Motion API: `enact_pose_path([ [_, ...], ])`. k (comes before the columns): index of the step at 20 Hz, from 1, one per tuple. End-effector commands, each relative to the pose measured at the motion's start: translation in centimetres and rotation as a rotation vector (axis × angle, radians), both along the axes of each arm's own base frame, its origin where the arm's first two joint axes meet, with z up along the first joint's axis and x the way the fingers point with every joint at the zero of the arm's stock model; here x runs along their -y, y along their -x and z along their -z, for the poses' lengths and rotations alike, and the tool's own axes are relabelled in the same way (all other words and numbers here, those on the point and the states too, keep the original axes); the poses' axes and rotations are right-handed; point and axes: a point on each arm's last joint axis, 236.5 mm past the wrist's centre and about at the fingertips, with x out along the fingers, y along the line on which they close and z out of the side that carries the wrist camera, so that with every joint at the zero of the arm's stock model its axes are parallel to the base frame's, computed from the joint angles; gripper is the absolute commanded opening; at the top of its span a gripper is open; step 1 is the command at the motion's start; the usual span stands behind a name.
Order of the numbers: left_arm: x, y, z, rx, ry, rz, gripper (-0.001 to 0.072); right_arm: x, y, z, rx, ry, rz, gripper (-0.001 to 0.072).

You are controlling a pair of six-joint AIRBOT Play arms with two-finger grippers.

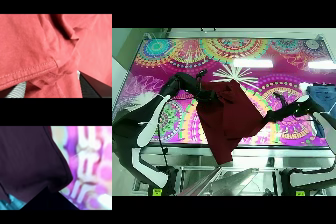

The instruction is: Fold the shirts.

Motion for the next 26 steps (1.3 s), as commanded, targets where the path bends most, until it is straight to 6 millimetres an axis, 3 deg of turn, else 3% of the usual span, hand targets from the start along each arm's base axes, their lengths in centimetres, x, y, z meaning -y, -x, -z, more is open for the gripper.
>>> enact_pose_path([
  [1,0.0,0.1,-1.4,0.018,0.008,0.0,0.0702,5.1,-7.2,-2.6,0.173,0.2,0.071,0.0017],
  [3,0.0,-0.4,-3.1,0.066,0.017,-0.009,0.0703,7.4,-12.5,-5.7,0.322,0.267,0.11,0.0017],
  [5,0.1,-0.7,-4.0,0.085,0.018,-0.027,0.0702,7.9,-16.7,-7.9,0.401,0.261,0.17,0.0017],
  [7,0.7,-0.5,-3.8,0.077,0.02,-0.032,0.0703,6.5,-19.2,-8.4,0.429,0.197,0.186,0.0017],
  [9,2.2,-0.2,-2.9,0.067,0.021,-0.029,0.0702,6.2,-20.9,-7.7,0.449,0.193,0.198,0.0018],
  [10,3.2,0.0,-2.7,0.074,0.024,-0.018,0.0703,6.1,-21.4,-7.6,0.461,0.197,0.201,0.0062],
  [11,4.0,-0.1,-2.7,0.093,0.027,-0.015,0.0703,6.2,-21.5,-7.7,0.465,0.198,0.205,0.0262],
  [12,4.7,-0.3,-3.0,0.117,0.033,-0.012,0.0703,6.5,-21.3,-8.2,0.456,0.196,0.217,0.0422],
  [13,5.2,-0.5,-3.4,0.135,0.031,0.002,0.0702,7.1,-20.7,-8.8,0.435,0.191,0.225,0.0435],
  [16,5.2,-2.0,-4.5,0.209,-0.022,0.039,0.0703,10.1,-17.7,-10.7,0.348,0.168,0.248,0.0436],
  [19,5.8,-2.3,-3.0,0.172,-0.045,0.058,0.0703,13.1,-14.1,-10.6,0.196,0.123,0.308,0.043],
  [21,5.8,-2.0,-0.9,0.114,-0.068,0.084,0.0703,13.8,-11.1,-9.8,0.102,0.099,0.312,0.0424],
  [23,4.9,-2.4,0.4,0.089,-0.132,0.102,0.0703,14.2,-8.3,-8.9,0.038,0.086,0.34,0.036],
  [26,4.6,-2.9,-2.1,0.107,-0.153,0.145,0.0703,13.4,-4.5,-7.0,-0.025,0.079,0.389,0.0363],
])
